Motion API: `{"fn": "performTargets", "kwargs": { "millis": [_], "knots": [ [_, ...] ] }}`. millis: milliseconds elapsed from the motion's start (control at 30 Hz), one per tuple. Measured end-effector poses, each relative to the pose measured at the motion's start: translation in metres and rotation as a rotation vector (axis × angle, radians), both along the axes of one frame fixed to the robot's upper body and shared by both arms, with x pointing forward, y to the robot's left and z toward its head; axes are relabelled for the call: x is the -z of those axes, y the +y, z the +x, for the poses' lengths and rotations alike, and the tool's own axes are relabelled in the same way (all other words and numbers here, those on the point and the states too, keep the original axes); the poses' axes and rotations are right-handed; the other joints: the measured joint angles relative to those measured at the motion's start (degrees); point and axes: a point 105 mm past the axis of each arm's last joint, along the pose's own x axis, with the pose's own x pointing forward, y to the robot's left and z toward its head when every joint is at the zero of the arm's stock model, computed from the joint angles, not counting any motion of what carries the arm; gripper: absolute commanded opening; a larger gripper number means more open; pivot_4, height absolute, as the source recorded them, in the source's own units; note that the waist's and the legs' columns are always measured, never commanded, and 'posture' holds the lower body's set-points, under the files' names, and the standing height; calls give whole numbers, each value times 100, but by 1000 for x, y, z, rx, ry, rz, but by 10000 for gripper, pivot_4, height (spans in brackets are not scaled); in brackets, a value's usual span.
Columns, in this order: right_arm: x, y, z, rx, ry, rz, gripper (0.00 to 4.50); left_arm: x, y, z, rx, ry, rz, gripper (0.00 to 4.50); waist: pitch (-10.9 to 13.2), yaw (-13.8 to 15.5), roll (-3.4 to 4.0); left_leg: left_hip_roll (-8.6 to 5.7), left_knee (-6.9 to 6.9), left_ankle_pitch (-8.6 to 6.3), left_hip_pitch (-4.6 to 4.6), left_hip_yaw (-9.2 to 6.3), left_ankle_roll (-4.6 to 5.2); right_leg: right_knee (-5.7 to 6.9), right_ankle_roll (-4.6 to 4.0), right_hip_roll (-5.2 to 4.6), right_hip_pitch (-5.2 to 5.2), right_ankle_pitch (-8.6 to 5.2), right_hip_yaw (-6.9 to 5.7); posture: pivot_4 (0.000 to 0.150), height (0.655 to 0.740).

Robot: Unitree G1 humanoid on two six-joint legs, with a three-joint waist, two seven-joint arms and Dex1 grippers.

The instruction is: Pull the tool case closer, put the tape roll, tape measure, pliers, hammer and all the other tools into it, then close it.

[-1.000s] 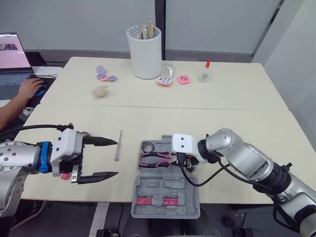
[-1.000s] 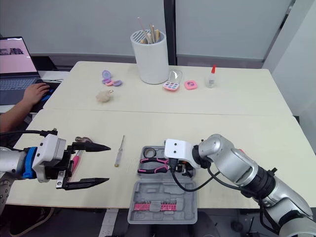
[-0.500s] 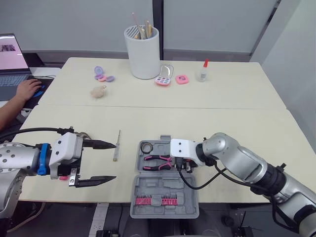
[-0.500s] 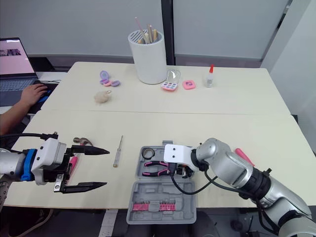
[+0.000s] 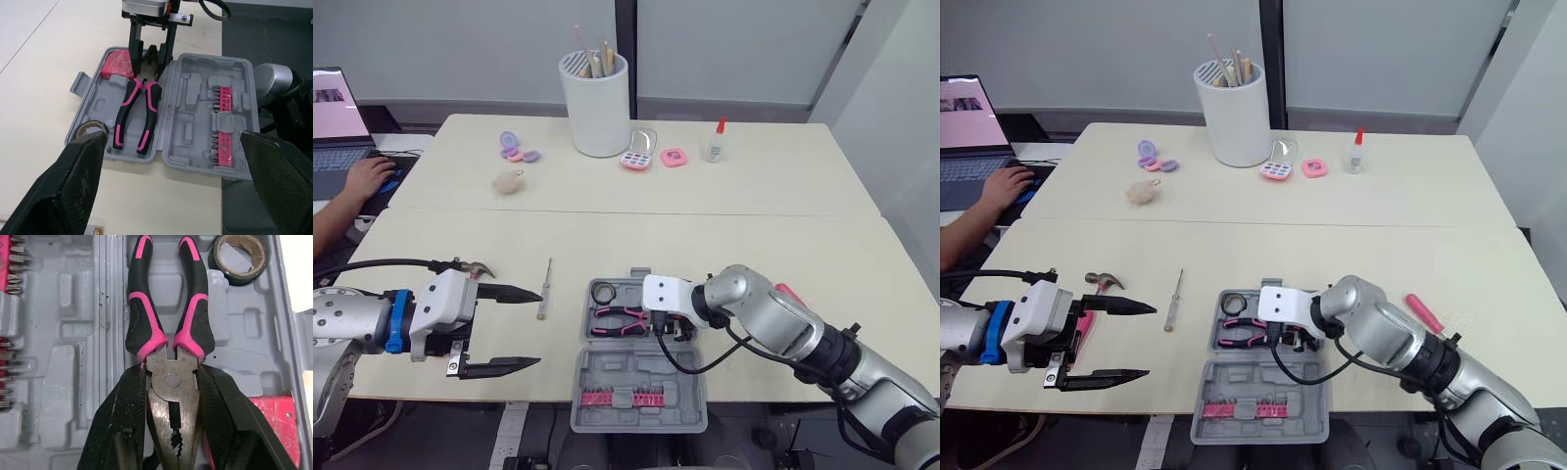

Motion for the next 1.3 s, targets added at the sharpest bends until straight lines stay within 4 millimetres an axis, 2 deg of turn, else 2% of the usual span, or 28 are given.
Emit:
{"fn": "performTargets", "kwargs": {
  "millis": [567, 633, 800, 867, 1000, 1100, 1133, 1300],
  "knots": [
    [17, 3, 2, -3, -1, 5, 12913, 1, 1, 1, -11, -11, 6, 45000, -1, 1, -2, 27, 0, 0, 1, 7, -1, 2, -5, 22, -6, 1, 1, 1500, 7400],
    [17, 2, 2, -7, -10, 6, 20471, 1, 1, 1, -10, -20, 11, 45000, -1, 1, -2, 28, 0, 0, 1, 8, -1, 2, -5, 23, -6, 1, 1, 1500, 7400],
    [15, 2, 3, -4, -7, 20, 31882, 2, 2, 2, -11, -26, 18, 45000, -1, 1, -2, 31, 0, 0, 1, 7, -1, 3, -6, 26, -6, 2, 1, 1500, 7400],
    [7, 2, 4, 10, 2, 65, 37674, 2, 2, 2, -11, -27, 20, 45000, -1, 4, -2, 31, 0, 0, 1, 7, -1, 3, -6, 26, -6, 2, 1, 1500, 7400],
    [-16, 9, -3, -30, 32, 226, 37674, 3, 2, 4, -9, -27, 17, 45000, -2, 4, -3, 34, 0, 0, 1, 6, -1, 3, -6, 28, -6, 2, 0, 1500, 7400],
    [-19, 14, -12, -61, 31, 381, 37674, 4, 1, 6, -3, -26, 14, 45000, -6, 8, -9, 35, -1, 0, 1, 6, -1, 2, -7, 31, -4, 2, -1, 1500, 7400],
    [-18, 16, -14, -61, 32, 418, 34094, 5, 1, 6, -3, -25, 14, 45000, -6, 7, -9, 35, 0, 0, 1, 7, -1, 2, -7, 31, -4, 2, 0, 1500, 7400],
    [0, 8, -10, 0, 0, 518, 21748, 4, 1, 7, -2, -31, 13, 45000, -6, -2, -10, 36, 2, 1, 6, 19, -2, 6, -12, 33, -5, 5, 3, 1500, 7400]
  ]
}}
